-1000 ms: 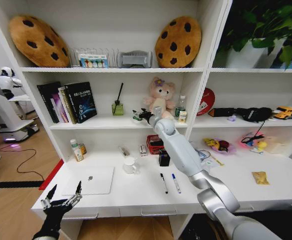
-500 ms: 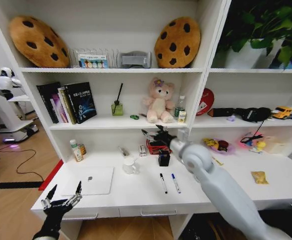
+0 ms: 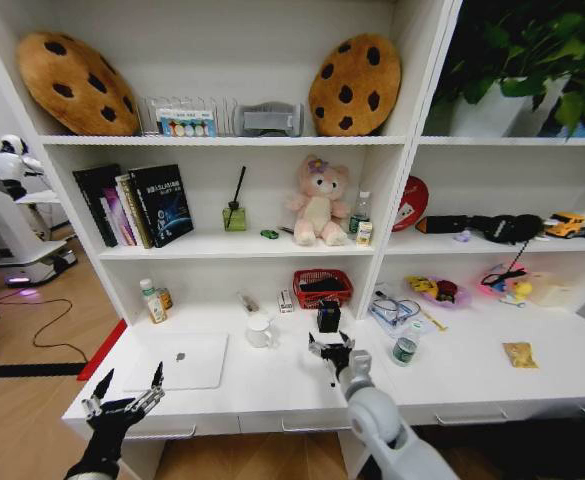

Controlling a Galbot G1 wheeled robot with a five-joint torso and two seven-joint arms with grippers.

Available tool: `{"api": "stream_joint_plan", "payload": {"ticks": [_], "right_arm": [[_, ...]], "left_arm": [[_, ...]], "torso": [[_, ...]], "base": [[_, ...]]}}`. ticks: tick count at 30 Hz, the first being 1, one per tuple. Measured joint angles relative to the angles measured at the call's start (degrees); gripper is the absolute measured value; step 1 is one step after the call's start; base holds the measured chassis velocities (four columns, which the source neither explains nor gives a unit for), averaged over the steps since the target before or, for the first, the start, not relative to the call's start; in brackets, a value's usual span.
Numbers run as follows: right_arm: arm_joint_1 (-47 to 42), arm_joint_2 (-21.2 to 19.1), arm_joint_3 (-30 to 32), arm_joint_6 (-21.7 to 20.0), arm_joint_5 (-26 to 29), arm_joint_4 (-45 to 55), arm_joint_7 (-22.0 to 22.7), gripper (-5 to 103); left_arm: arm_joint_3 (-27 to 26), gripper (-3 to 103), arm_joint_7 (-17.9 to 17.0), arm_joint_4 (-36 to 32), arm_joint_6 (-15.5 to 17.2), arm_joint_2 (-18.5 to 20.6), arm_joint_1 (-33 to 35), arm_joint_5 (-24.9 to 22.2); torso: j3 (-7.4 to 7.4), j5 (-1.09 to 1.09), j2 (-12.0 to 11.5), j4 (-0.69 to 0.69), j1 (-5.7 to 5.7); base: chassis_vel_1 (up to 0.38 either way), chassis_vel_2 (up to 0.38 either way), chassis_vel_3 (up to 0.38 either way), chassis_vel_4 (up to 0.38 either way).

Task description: Organize the objects on the table.

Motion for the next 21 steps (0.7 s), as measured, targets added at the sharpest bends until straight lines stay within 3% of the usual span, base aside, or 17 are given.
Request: {"api": "stream_joint_plan", "payload": {"ticks": [10, 14, 16, 21], "right_arm": [[0.5, 0.7, 0.7, 0.2, 0.2, -3.3, 0.5, 86], [0.6, 0.5, 0.8, -0.2, 0.6, -4.0, -0.3, 75], [1.0, 0.4, 0.9, -0.6, 0.9, -4.5, -0.7, 65], [1.6, 0.1, 1.1, -1.4, 1.3, -5.1, -1.4, 63]], "left_arm": [[0.0, 100, 0.0, 0.0, 0.0, 0.0, 0.0, 0.0], [0.0, 100, 0.0, 0.0, 0.0, 0.0, 0.0, 0.0], [0.0, 100, 0.0, 0.0, 0.0, 0.0, 0.0, 0.0], [0.0, 100, 0.0, 0.0, 0.0, 0.0, 0.0, 0.0]], "torso": [[0.00, 0.00, 0.0, -0.02, 0.01], [0.00, 0.01, 0.0, -0.03, 0.00], [0.00, 0.01, 0.0, -0.02, 0.00], [0.00, 0.01, 0.0, -0.02, 0.01]], "base": [[0.000, 0.000, 0.000, 0.000], [0.000, 0.000, 0.000, 0.000], [0.000, 0.000, 0.000, 0.000], [0.000, 0.000, 0.000, 0.000]]}}
